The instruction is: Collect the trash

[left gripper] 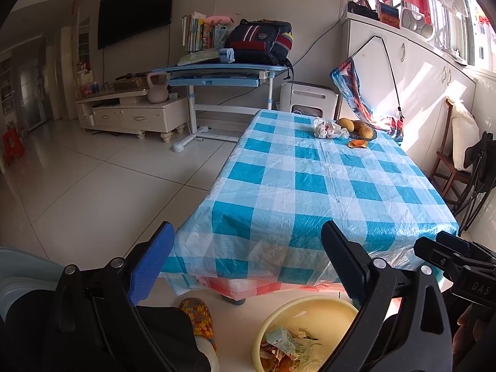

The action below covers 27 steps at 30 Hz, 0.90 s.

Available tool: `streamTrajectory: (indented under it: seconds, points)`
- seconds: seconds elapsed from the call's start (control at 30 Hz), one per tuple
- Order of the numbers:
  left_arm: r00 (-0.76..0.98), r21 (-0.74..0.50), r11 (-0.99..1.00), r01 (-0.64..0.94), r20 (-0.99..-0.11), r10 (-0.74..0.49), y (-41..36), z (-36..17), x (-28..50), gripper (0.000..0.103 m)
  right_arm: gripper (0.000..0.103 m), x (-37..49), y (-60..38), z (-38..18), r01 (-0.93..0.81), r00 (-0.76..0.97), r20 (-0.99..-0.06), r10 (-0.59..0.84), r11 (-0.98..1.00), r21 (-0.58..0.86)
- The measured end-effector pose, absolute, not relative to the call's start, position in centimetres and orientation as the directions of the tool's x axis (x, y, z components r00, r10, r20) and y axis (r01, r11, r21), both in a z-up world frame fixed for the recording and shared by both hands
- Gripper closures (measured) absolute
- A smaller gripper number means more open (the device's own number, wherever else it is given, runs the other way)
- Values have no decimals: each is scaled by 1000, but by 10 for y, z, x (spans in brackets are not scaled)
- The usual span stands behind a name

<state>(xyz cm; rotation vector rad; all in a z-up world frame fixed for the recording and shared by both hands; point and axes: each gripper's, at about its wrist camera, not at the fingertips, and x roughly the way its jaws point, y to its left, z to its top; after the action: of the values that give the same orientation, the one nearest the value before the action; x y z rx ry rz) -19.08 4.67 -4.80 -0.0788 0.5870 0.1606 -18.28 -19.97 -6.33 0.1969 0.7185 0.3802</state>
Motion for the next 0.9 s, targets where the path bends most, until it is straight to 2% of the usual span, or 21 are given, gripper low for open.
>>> streamTrajectory:
  seconds: [0.9]
  points:
    - [820, -27, 985, -172, -557, 128, 46, -48, -191, 11, 22, -184, -199, -62, -275, 688, -601, 405, 913, 301]
